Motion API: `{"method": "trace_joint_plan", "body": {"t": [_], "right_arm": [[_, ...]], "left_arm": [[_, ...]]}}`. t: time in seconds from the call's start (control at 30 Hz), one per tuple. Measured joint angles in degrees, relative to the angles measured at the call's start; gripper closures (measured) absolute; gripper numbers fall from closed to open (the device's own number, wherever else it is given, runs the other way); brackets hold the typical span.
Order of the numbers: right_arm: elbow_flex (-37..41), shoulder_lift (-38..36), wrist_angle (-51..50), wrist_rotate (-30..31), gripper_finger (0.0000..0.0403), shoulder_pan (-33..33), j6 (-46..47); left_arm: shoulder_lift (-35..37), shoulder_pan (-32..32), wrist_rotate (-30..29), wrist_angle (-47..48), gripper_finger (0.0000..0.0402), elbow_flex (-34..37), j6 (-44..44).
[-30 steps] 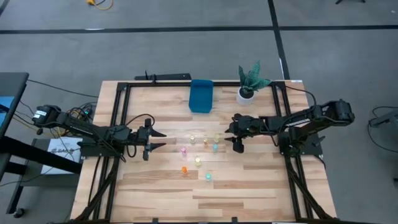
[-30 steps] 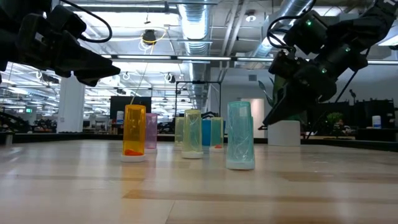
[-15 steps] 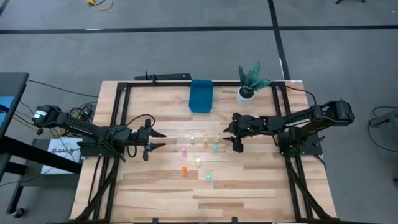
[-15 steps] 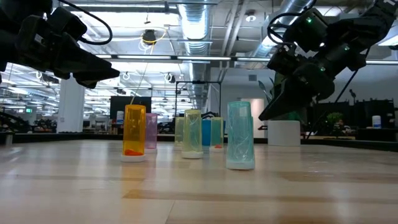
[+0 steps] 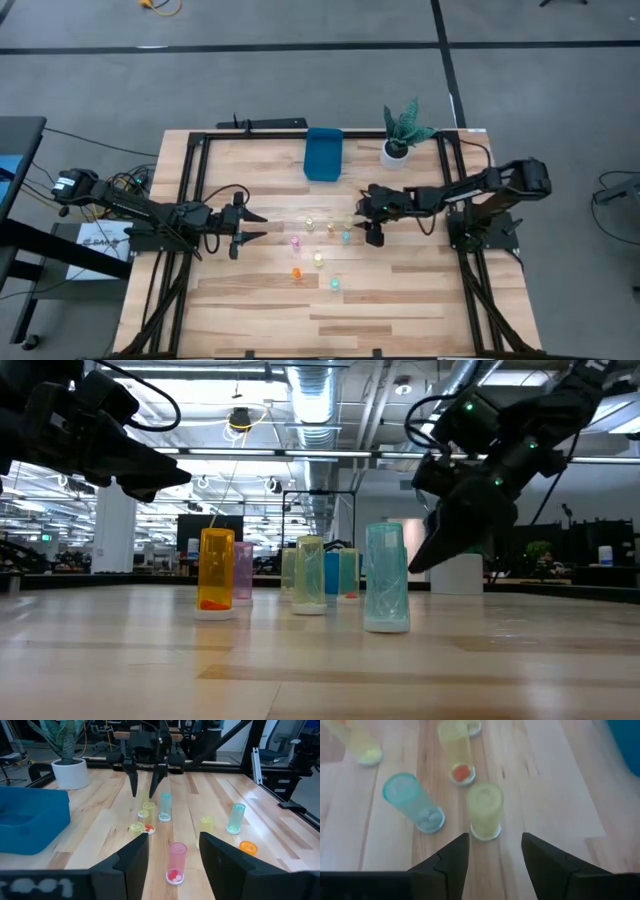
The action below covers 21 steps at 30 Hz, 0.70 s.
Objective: Pick and place pill bottles into a basket
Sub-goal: Put the yellow pill bottle into the blue container
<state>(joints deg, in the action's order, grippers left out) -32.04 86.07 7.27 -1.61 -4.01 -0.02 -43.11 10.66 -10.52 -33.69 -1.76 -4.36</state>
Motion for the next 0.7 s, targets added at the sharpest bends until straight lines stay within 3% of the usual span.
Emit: {"method": "trace_joint_plan", "body": {"t": [0.4, 0.7], "right_arm": [[-4.8, 4.9, -1.0, 0.0, 0.0192, 0.1, -2.1], [-5.7, 5.0, -2.1, -0.1, 0.02, 0.1, -3.2]], "left_arm": [[0.0, 0.0, 0.9, 0.4, 0.0236, 0.0, -1.4], [0.0, 0.0, 1.2, 0.4, 0.0236, 0.0, -1.5]]}}
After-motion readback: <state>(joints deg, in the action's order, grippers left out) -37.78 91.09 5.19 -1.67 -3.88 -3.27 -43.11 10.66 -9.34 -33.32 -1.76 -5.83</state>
